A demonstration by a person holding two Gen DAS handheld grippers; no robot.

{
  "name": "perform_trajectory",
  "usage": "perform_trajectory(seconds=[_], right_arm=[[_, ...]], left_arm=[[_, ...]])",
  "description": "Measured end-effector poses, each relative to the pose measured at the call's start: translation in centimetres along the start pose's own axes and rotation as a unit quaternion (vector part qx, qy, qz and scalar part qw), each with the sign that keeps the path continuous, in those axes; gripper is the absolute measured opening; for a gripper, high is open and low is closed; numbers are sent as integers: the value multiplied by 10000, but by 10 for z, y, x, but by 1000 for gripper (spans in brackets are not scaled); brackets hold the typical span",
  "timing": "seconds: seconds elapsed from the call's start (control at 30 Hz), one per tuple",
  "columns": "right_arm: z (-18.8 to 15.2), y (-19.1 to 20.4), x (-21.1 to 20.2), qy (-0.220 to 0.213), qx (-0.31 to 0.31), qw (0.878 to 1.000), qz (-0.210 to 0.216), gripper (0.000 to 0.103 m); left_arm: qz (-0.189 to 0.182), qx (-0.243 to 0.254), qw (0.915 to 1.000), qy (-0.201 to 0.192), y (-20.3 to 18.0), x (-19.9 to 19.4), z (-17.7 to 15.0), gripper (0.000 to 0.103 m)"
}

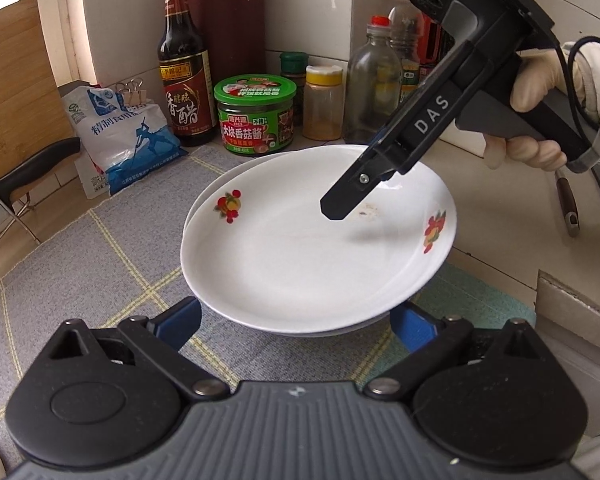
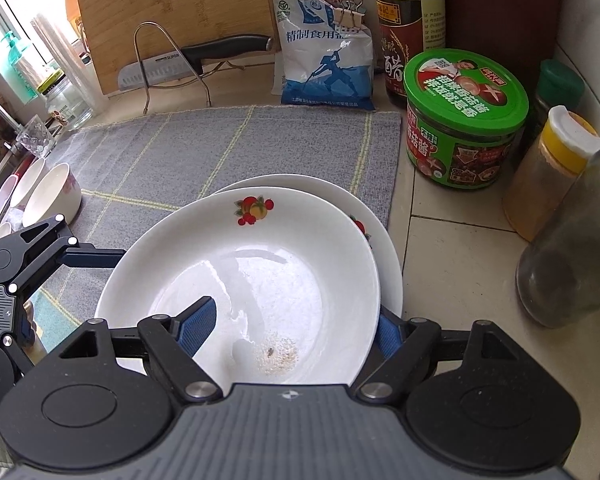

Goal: Organize plates and bowls
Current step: 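Lift the floral plate with the right tool and carry it to the plate stack, then lower the floral plate onto the stack and open the right tool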

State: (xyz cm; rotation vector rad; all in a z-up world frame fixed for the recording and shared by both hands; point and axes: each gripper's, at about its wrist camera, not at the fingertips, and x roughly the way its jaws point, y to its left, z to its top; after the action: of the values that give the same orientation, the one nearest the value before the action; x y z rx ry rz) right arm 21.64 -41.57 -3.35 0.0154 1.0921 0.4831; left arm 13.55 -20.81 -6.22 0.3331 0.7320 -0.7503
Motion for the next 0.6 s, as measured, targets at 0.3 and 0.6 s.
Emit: perform_trajectory(seconds=[0.3, 0.6], right_arm=[[-5, 9, -7, -58, 17, 9999, -123, 99], [-7, 18, -5, 22, -45, 9994, -356, 103]], left_arm=[[13, -20, 10000, 0, 0, 2, 0, 100], [91, -2, 9999, -116, 2, -4, -5, 102]])
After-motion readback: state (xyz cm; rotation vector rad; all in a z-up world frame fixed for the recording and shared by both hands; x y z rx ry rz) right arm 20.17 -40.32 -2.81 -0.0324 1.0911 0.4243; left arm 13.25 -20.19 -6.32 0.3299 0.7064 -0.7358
